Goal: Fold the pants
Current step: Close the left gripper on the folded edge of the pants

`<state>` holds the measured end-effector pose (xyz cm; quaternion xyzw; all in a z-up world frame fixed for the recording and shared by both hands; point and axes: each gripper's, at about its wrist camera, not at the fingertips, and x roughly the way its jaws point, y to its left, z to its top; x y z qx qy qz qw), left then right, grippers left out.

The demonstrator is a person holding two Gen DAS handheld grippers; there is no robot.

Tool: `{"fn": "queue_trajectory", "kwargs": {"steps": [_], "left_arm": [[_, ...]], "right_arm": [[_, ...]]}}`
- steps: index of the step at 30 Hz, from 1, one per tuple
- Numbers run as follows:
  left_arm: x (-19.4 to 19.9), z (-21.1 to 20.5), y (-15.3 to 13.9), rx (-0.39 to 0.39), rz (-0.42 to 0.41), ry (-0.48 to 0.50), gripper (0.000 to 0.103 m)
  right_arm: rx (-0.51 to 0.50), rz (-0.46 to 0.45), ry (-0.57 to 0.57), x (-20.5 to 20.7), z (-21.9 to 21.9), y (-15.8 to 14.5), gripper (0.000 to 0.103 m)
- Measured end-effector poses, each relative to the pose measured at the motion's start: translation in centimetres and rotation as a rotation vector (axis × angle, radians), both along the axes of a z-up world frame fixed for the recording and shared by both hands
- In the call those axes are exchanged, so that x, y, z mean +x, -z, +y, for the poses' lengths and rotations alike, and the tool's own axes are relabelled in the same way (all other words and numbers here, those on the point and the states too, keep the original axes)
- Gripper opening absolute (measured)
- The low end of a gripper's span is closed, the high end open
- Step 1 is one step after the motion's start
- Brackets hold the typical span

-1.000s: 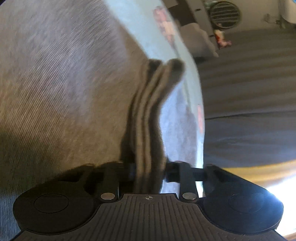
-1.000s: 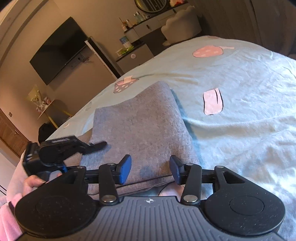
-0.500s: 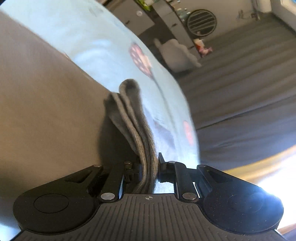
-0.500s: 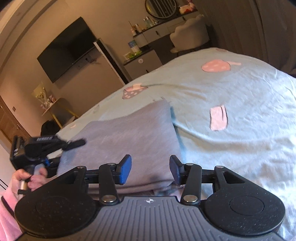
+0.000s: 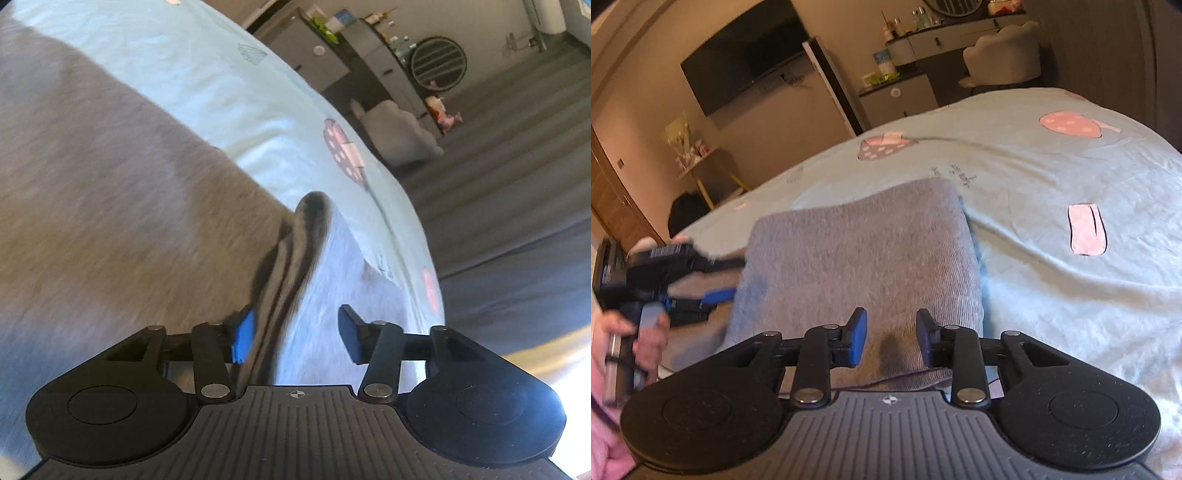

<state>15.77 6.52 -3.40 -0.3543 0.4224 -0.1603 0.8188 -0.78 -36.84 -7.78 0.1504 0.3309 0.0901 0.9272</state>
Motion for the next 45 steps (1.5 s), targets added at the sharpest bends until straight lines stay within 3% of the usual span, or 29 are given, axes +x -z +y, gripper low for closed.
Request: {"fn": "queue_trajectory", "kwargs": {"steps": [3,5,6,7,10,12,14,15,17,20,21,24,29,33,37,39,45], "left_arm": [[1.6,-0.9,1.1,0.021,0.026,0.027,0.055],[3.1,-1.7,1.6,0.001,0.054,0.040,0.036],[3.2,-1.6,1.8,-0.009,0.048,0.045,0.022],[3.2,-1.8,1.2,0.001,0.015,0.046,0.021],[1.3,-2.9,-1.6,0.082,-0.195,0.093,0.019],[0.6,-3.2,-3.0,0.126,-0.272,0.093,0.021],[0.8,-3.5,-2.9,0.260,-0.256,0.070,0.030],[1.1,-3.5,-2.4,0.329,-0.212,0.064,0.034],[1.3,-2.9,-1.2,0.415,-0.106,0.047,0.032],[-0.7,-0.5,-1.0,0.297,-0.088,0.039,0.035],[-1.4,0.0,-1.1,0.271,-0.088,0.045,0.041],[-3.7,0.3,-1.1,0.264,-0.091,0.075,0.052],[-4.8,-1.8,0.5,0.257,-0.015,0.140,0.053],[-5.4,-2.1,1.7,0.204,-0.003,0.116,0.048],[-5.4,-1.9,1.6,0.209,0.000,0.095,0.023],[-5.9,-1.3,1.5,0.171,-0.001,0.076,0.019],[-6.8,-0.6,0.7,0.142,-0.043,0.064,0.016]], "right_arm": [[-0.010,0.003,0.000,0.4,0.4,0.1,0.028],[-0.013,-0.005,0.000,0.7,0.6,-0.1,0.028],[-0.017,-0.010,-0.001,0.9,0.6,-0.2,0.028],[-0.024,-0.015,-0.003,1.1,0.8,-0.4,0.028],[-0.041,-0.033,-0.008,1.9,1.1,-0.7,0.028],[-0.046,-0.048,-0.007,2.4,1.2,-0.6,0.028],[-0.049,-0.025,0.008,3.0,1.4,-0.1,0.028],[-0.053,0.000,0.019,3.3,1.5,0.4,0.028],[-0.058,0.068,0.026,3.9,1.7,1.4,0.028],[-0.084,0.061,0.015,3.4,2.0,1.4,0.028],[-0.087,0.055,0.014,3.1,2.0,1.2,0.028],[-0.080,0.041,0.016,2.4,2.1,0.8,0.028],[-0.110,0.037,0.005,1.1,2.6,0.5,0.028],[-0.119,0.038,-0.003,0.3,2.9,0.3,0.028],[-0.130,0.039,-0.002,-0.1,3.3,0.1,0.028],[-0.134,0.037,-0.005,-0.2,3.6,-0.1,0.029],[-0.157,0.032,-0.013,0.1,4.4,-0.5,0.029]]}}
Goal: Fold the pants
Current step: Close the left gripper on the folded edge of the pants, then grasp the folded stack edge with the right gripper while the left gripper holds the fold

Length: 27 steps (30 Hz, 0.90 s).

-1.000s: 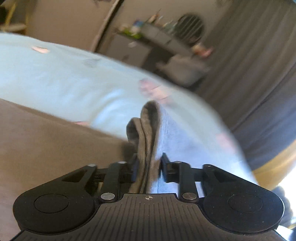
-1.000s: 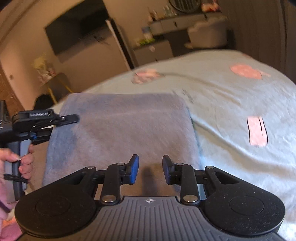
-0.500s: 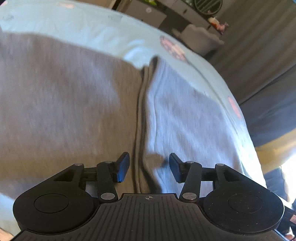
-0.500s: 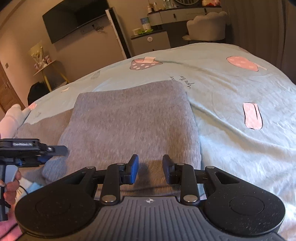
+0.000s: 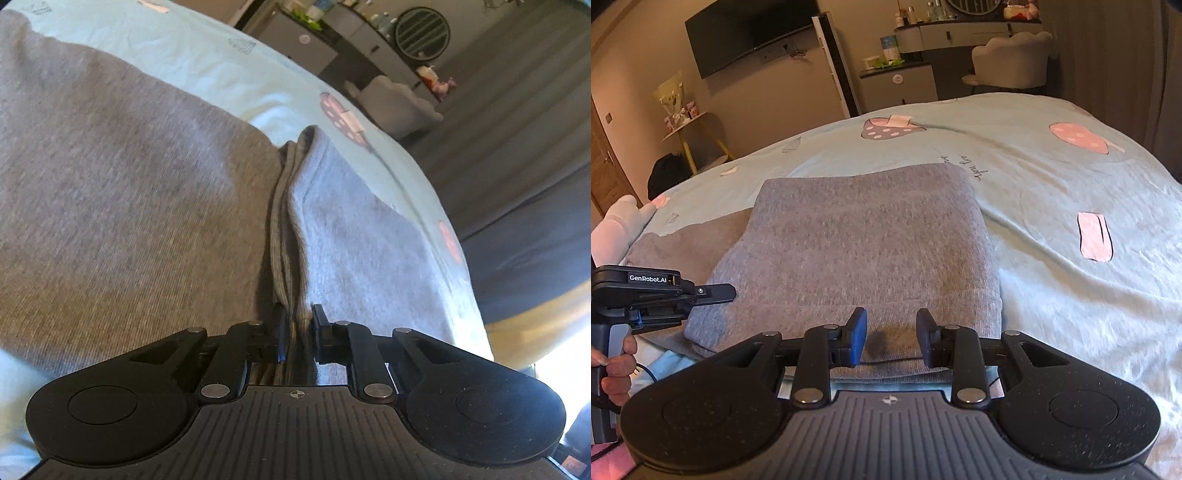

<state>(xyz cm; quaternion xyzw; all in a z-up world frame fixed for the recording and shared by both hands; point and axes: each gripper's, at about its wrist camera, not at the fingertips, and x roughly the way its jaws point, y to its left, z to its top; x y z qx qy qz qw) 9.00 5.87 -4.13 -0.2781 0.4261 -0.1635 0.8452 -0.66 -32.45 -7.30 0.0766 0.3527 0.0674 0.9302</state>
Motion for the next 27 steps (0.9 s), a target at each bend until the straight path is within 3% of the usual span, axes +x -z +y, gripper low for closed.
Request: {"fn": "queue_trajectory", "kwargs": {"steps": [11,18,21,23,24,27], "left_arm": [[-0.1,0.2,0.1,0.002,0.012,-0.006,0.016],[-0.4,0.7,-0.4,-0.010,-0.018,-0.007,0.015],[-0.5,0.8,-0.3,-0.017,-0.016,-0.013,0.015],[-0.5,0.9,-0.3,-0.016,-0.013,-0.020,0.015],[-0.5,0.9,-0.3,-0.022,-0.011,-0.023,0.015],[-0.7,0.8,-0.6,-0.032,-0.018,-0.030,0.015]], "right_arm": [[-0.061,0.040,0.000,0.9,1.2,0.4,0.029],[-0.041,0.037,-0.014,1.3,1.8,0.1,0.029],[0.046,0.058,0.002,1.2,1.3,0.2,0.033],[0.150,0.063,0.029,0.6,0.2,0.1,0.053],[0.216,0.063,0.054,0.2,-0.6,0.2,0.057],[0.389,0.097,0.121,-1.2,-2.9,1.2,0.060]]}}
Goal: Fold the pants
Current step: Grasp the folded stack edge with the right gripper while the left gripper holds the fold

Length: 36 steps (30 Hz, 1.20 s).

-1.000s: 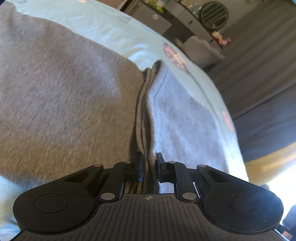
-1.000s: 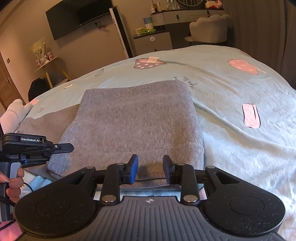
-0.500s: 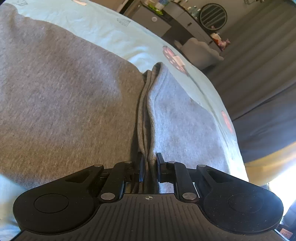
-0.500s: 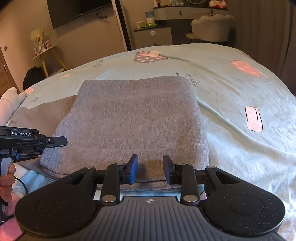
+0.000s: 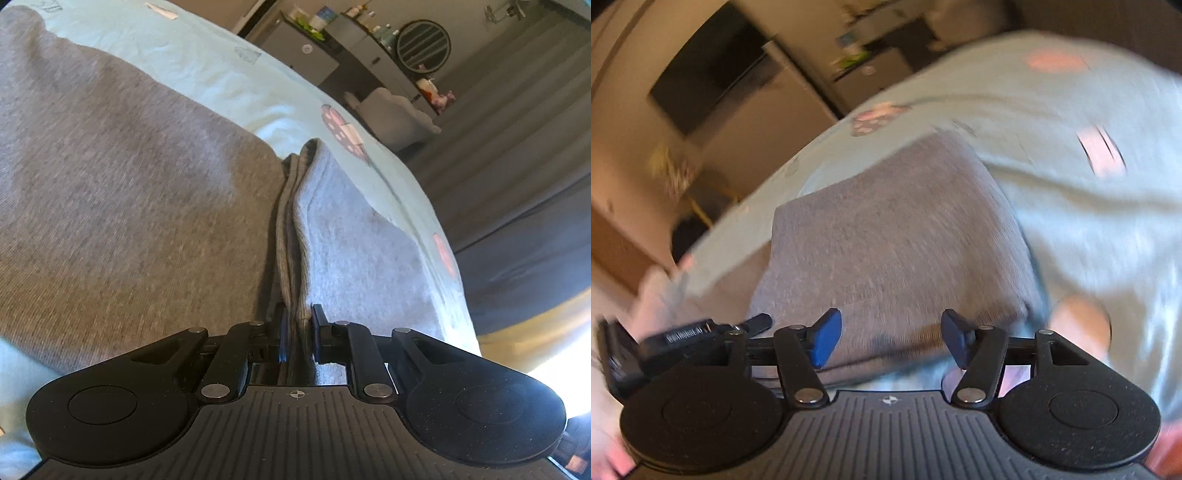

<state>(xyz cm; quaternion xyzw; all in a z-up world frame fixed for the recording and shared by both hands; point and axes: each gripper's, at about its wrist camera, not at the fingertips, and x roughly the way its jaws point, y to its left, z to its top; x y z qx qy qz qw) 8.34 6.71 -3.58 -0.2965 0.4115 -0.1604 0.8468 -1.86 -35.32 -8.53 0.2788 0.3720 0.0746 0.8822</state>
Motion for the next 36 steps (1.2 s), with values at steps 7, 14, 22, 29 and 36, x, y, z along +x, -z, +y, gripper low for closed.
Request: {"fn": "queue_trajectory", "kwargs": {"steps": [7,14,22,29,36], "left_arm": [[0.0,0.0,-0.9,-0.054,0.004,-0.025,0.015],[0.1,-0.4,-3.1,-0.104,-0.024,-0.033,0.015],[0.4,-0.8,-3.7,-0.108,-0.034,-0.045,0.015],[0.4,-0.6,-3.0,-0.078,-0.023,-0.058,0.015],[0.9,-0.8,-1.2,-0.033,0.017,-0.057,0.015]], "right_arm": [[0.219,0.027,0.091,-1.7,-3.7,2.3,0.060],[0.378,0.053,0.093,0.3,-2.8,4.2,0.060],[0.580,-0.033,0.235,0.1,-4.7,5.3,0.060],[0.495,-0.013,0.352,0.4,-5.7,5.9,0.038],[0.307,0.044,0.345,0.6,-6.0,5.7,0.012]]}}
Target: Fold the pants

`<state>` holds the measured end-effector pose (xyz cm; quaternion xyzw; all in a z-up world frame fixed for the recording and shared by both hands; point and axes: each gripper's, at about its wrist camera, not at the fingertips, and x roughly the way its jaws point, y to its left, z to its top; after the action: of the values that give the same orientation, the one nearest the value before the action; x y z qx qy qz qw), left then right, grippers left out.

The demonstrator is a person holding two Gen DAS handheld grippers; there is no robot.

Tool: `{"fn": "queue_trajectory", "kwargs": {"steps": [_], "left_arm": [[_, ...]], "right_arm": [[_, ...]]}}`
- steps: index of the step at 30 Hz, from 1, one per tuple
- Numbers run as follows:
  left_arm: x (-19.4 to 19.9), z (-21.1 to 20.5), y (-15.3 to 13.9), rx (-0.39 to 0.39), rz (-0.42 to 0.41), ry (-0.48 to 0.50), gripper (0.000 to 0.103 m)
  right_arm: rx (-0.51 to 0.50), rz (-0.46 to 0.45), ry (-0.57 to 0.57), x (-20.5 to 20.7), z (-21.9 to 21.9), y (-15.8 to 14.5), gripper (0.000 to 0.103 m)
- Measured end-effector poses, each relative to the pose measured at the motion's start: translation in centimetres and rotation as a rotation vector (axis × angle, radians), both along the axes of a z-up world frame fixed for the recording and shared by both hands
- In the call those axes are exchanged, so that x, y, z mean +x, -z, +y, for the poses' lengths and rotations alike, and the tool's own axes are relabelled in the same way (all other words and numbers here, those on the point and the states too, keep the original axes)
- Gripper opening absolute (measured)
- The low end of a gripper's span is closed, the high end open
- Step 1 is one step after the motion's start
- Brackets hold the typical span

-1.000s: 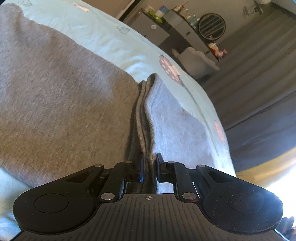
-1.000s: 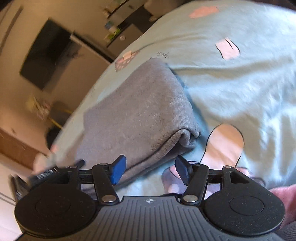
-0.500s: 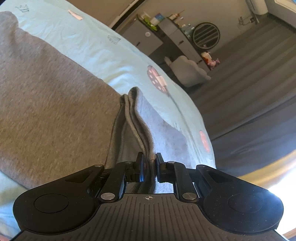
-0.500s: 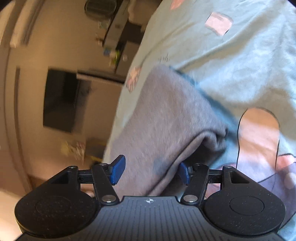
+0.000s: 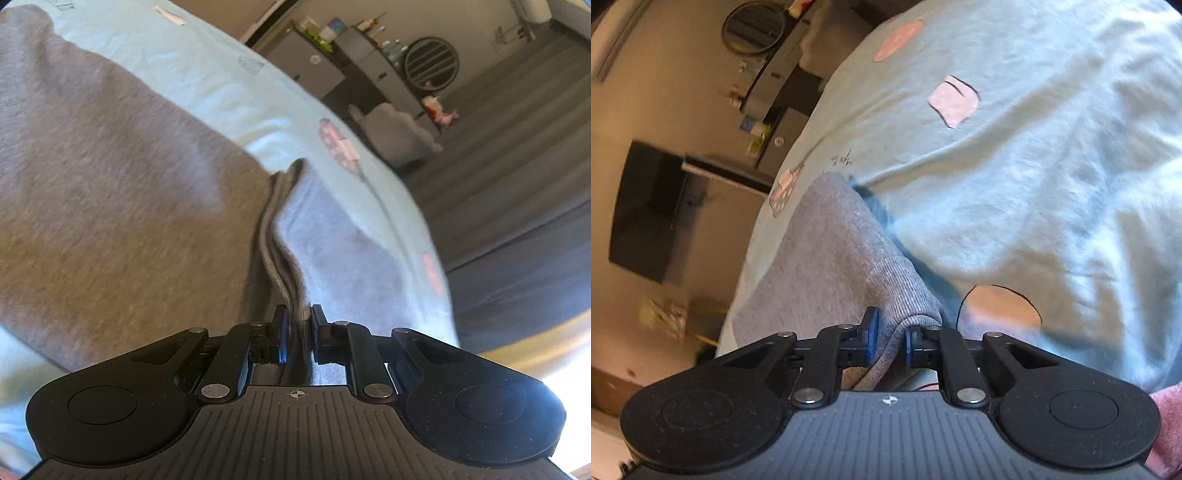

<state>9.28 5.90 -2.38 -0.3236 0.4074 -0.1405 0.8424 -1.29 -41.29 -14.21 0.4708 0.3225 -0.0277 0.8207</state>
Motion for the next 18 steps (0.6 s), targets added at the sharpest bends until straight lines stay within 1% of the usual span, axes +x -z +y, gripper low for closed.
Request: {"fn": "queue_trajectory", "kwargs": {"steps": [2,4,6,7,8,9,10,11,12,13,14,15,16,18], "left_arm": [[-0.2,0.2,0.3,0.008,0.008,-0.005,0.015],[-0.6,0.7,0.1,0.004,-0.019,-0.005,0.014],[-1.0,1.1,-0.4,0.022,-0.054,-0.007,0.013],[-1.1,1.4,-0.5,0.040,-0.079,-0.017,0.002],[-1.1,1.7,-0.5,0.076,-0.089,-0.049,0.003],[-0.7,2.0,-0.1,0.111,-0.069,-0.080,0.002],[-0.3,2.4,0.4,0.121,-0.045,-0.092,0.002],[-0.1,2.8,0.8,0.117,-0.032,-0.095,0.003],[-0.2,2.9,0.8,0.122,-0.031,-0.102,0.007],[-0.5,3.1,0.6,0.127,-0.041,-0.105,0.015],[-0.7,3.3,0.4,0.125,-0.052,-0.108,0.026],[-1.0,3.6,0.0,0.117,-0.060,-0.119,0.048],[-1.3,4.1,-0.4,0.108,-0.067,-0.144,0.059],[-1.9,5.7,-1.2,0.087,-0.085,-0.195,0.061]], "right_arm": [[-0.043,-0.001,-0.021,0.2,0.5,-0.7,0.012],[-0.063,-0.027,-0.042,-0.2,0.6,-1.1,0.010],[-0.060,-0.070,-0.054,-0.7,0.3,-1.4,0.010],[-0.073,-0.069,-0.061,-0.8,0.2,-1.4,0.010],[-0.120,-0.041,-0.065,-0.6,0.4,-1.3,0.010],[-0.165,-0.021,-0.084,-0.6,0.7,-1.1,0.010],[-0.198,-0.004,-0.099,-0.3,1.1,-1.0,0.010],[-0.215,0.009,-0.113,-0.1,1.4,-1.2,0.013],[-0.228,0.016,-0.134,0.1,1.7,-1.4,0.014],[-0.249,0.025,-0.166,0.2,2.1,-1.8,0.020],[-0.270,0.029,-0.194,0.2,2.4,-2.1,0.022],[-0.303,0.022,-0.223,-0.2,2.7,-2.4,0.022],[-0.337,0.009,-0.250,-0.6,3.1,-2.8,0.023],[-0.381,-0.013,-0.289,-1.0,3.6,-3.7,0.024]]}}
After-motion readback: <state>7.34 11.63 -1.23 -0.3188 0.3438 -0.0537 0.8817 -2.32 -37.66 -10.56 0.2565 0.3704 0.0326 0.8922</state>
